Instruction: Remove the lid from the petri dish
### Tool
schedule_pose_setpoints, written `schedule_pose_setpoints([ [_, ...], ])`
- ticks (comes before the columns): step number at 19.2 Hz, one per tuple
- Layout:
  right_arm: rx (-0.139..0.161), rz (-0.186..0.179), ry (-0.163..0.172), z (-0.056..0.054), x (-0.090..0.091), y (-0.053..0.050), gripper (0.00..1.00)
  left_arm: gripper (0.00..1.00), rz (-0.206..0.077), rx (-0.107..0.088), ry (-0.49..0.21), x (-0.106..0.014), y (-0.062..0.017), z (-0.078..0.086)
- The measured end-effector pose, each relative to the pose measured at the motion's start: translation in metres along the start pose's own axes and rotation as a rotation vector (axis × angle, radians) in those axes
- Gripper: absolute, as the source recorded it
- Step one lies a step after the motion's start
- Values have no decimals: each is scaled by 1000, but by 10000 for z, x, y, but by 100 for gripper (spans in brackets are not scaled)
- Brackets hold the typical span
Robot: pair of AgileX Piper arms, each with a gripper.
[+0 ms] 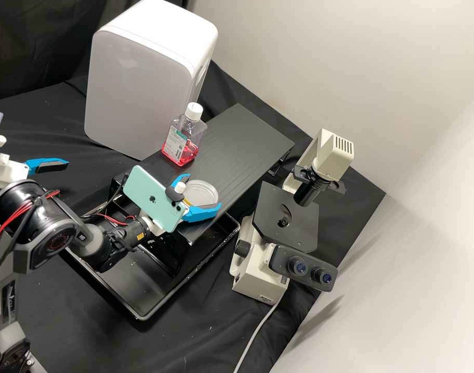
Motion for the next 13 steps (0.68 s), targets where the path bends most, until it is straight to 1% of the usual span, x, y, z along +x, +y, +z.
schedule_pose_setpoints([
  [2, 0, 2, 2, -7, -32, 9, 0, 100, 0, 0, 0, 0, 0, 0],
  [4, 0, 11, 11, -39, -76, 45, 0, 100, 0, 0, 0, 0, 0, 0],
  [6, -3, 33, 32, -77, -134, 102, 0, 100, 0, 0, 0, 0, 0, 0],
  [8, 5, 62, 55, -123, -186, 168, 0, 100, 0, 0, 0, 0, 0, 0],
  [10, 5, 87, 78, -164, -233, 219, 0, 100, 0, 0, 0, 0, 0, 0],
  [12, 5, 104, 93, -192, -245, 248, 0, 100, 0, 0, 0, 0, 0, 0],
  [13, 5, 106, 95, -197, -248, 253, 0, 100, 0, 0, 0, 0, 0, 0],
])
